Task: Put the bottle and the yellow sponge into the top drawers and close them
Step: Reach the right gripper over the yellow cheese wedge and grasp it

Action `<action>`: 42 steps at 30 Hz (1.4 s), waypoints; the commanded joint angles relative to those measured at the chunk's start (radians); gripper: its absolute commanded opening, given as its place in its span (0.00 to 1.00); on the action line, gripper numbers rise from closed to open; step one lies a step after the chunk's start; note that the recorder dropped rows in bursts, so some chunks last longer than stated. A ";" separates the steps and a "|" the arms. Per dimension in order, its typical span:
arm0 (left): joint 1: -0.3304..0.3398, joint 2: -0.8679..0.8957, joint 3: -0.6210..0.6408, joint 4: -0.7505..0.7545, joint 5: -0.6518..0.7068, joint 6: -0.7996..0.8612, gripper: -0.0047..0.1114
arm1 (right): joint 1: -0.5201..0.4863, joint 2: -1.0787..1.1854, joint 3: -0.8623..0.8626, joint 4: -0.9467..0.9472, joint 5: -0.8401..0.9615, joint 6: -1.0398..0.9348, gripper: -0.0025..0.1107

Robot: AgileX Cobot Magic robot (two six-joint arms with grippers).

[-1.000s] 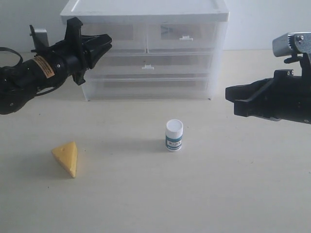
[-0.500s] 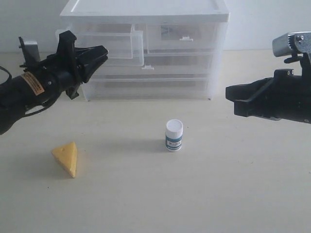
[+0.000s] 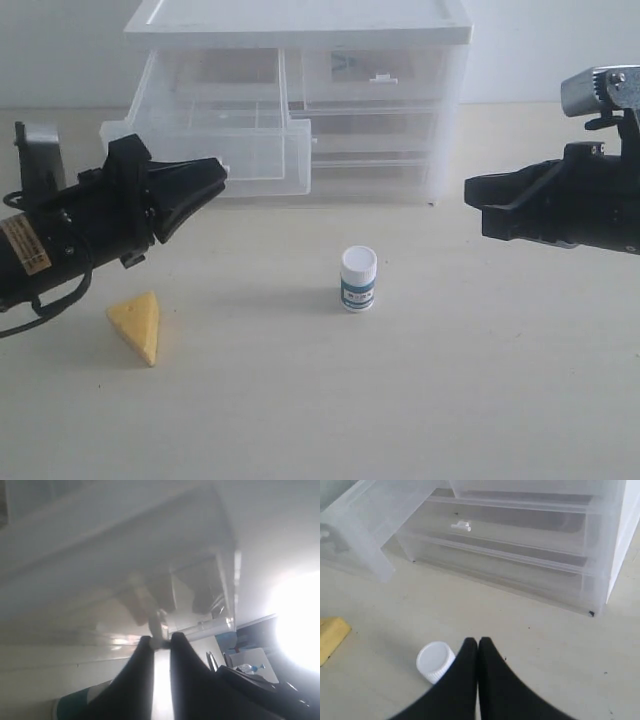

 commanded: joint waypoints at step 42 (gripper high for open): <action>0.086 -0.860 0.084 0.355 0.329 0.295 0.07 | 0.425 -0.042 -0.112 -0.321 0.105 0.321 0.02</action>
